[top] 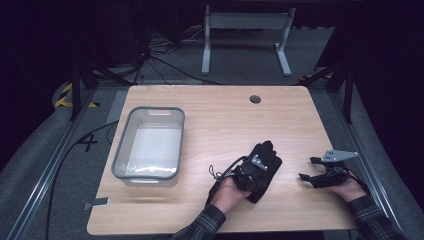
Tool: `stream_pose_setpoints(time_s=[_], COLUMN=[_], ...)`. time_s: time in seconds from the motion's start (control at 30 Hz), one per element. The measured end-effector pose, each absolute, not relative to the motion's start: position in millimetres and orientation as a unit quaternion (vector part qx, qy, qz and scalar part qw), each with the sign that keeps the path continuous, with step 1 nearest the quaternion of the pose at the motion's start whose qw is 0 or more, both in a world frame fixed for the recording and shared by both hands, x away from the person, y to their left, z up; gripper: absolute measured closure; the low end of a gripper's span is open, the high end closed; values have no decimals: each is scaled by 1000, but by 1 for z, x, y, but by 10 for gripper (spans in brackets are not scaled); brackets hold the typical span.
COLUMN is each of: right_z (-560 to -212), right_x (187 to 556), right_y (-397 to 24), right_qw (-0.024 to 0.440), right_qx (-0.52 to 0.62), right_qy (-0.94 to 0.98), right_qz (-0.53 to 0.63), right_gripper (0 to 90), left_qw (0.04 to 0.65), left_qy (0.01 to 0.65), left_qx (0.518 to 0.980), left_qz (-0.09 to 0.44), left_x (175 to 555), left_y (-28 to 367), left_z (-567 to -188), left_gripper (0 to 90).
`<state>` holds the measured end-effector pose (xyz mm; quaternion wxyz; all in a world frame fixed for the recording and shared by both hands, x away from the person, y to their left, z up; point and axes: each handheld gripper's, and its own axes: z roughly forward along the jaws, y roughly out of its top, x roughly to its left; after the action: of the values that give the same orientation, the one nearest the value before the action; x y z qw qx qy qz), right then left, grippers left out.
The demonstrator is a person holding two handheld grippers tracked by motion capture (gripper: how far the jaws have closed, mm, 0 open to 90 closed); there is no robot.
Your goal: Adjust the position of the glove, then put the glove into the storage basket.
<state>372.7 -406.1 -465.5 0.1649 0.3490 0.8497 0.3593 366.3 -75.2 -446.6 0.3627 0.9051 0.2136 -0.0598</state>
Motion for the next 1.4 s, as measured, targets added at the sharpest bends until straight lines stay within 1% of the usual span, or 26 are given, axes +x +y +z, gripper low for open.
stream_pose_setpoints(time_s=[0.37, 0.53, 0.6, 0.7, 0.73, 0.93, 1.07, 1.23, 1.4], right_z=[-466, -466, -467, -467, -467, -467, -467, -467, -467], right_x=[373, 373, 372, 372, 372, 372, 372, 372, 372], right_y=[-406, -406, -405, -405, -405, -405, -405, -405, -404], right_qw=[163, 163, 162, 162, 162, 162, 162, 161, 161], right_qx=[347, 346, 345, 344, 344, 345, 345, 344, 344], right_qy=[850, 850, 850, 850, 850, 851, 851, 851, 852], right_qz=[361, 362, 364, 364, 364, 363, 362, 361, 361], right_gripper=[153, 146, 137, 135, 135, 129, 127, 122, 121], left_qw=[359, 356, 356, 358, 360, 359, 365, 377, 370], left_qy=[249, 246, 241, 239, 238, 238, 233, 224, 215], left_qx=[898, 900, 902, 902, 901, 902, 902, 899, 904], left_qz=[-53, -46, -44, -37, -36, -19, -11, -1, 9], left_x=[363, 361, 361, 360, 360, 362, 365, 369, 380], left_y=[-26, -21, -23, -23, -23, -23, -21, -20, -25], left_z=[-447, -446, -446, -443, -441, -434, -428, -420, -414], left_gripper=[898, 897, 877, 800, 800, 602, 496, 444, 337])
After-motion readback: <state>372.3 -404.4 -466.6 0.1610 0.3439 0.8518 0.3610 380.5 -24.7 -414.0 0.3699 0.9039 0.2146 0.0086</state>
